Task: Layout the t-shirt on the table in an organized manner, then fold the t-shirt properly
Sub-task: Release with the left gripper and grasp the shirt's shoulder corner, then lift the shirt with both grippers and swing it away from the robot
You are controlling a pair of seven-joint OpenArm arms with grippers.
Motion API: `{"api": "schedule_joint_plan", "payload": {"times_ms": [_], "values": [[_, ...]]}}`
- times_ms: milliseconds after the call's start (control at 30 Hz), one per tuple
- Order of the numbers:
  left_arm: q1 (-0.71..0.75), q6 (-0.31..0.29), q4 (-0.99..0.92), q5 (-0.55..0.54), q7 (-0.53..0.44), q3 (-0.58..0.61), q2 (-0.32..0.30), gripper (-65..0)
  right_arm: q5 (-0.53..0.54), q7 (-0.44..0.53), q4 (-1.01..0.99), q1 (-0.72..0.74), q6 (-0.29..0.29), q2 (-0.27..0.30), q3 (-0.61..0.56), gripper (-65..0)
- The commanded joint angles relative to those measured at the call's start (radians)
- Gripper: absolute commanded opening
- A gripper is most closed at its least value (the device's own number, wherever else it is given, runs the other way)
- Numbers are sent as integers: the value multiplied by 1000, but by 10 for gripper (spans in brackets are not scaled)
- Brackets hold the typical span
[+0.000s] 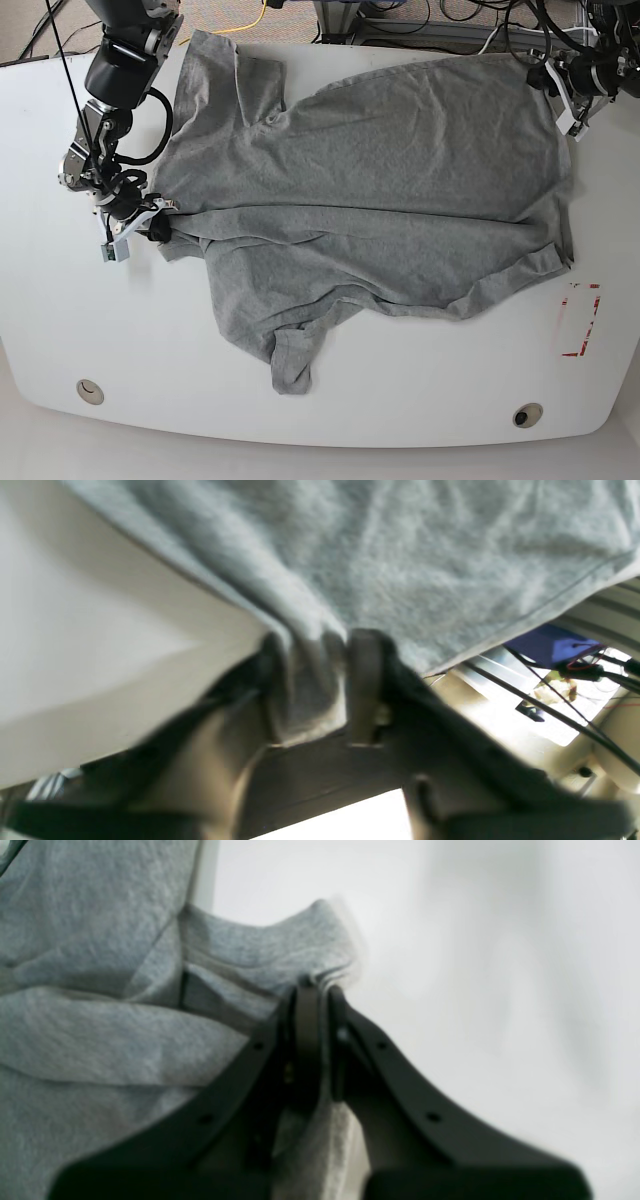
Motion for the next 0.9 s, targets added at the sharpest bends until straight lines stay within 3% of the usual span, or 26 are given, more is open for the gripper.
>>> {"api": "schedule_joint_plan", "payload": {"times_ms": [0, 467, 733, 867], "values": [[5, -1, 5, 4, 11, -3, -9, -590, -27, -35, 7, 4, -2, 10, 1, -650], [-25, -1, 91, -2, 10, -80, -9, -642, -26, -40, 73, -5, -2, 8, 3, -650], [-95, -1, 220, -2, 19, -97, -15, -650, -24, -132, 290, -40, -2, -22, 3, -650], [-177, -1, 248, -3, 74, -109, -38, -650, -26, -184, 388, -42, -2, -34, 18, -650]]}}
